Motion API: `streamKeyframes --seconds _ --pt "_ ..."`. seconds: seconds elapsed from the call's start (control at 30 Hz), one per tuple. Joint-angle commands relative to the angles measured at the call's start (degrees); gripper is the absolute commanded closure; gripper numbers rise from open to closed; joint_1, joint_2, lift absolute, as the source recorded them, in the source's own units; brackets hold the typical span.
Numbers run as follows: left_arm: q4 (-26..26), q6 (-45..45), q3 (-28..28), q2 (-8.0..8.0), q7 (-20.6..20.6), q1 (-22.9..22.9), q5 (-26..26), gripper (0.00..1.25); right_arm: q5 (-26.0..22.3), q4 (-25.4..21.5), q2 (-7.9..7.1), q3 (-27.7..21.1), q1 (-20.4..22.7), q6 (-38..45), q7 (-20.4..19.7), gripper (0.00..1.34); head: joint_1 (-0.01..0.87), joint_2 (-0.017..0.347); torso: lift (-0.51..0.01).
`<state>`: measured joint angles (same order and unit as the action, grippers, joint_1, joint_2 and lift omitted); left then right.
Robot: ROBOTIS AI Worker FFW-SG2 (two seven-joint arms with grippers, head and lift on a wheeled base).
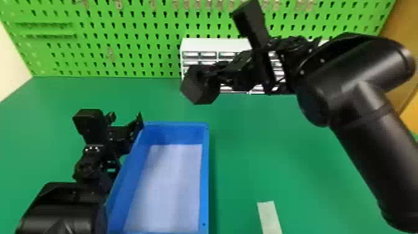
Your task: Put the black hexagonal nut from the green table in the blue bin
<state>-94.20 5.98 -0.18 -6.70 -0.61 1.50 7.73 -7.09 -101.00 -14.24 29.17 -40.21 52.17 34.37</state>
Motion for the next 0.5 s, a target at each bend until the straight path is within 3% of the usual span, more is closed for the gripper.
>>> streamKeyframes --seconds 0.0,0.47 --pt "0.0 0.0 0.0 -0.06 0.0 0.0 0.1 0.49 -3.0 0.0 -0.08 3.9 -0.7 -0.8 -1.2 1.0 0.686 0.051 -0.096" --pt "0.0 0.0 -0.2 -0.42 0.0 0.1 0.2 0.49 -12.2 2.9 -0.79 15.4 -2.5 -3.9 -6.4 1.0 0.686 0.051 -0.096"
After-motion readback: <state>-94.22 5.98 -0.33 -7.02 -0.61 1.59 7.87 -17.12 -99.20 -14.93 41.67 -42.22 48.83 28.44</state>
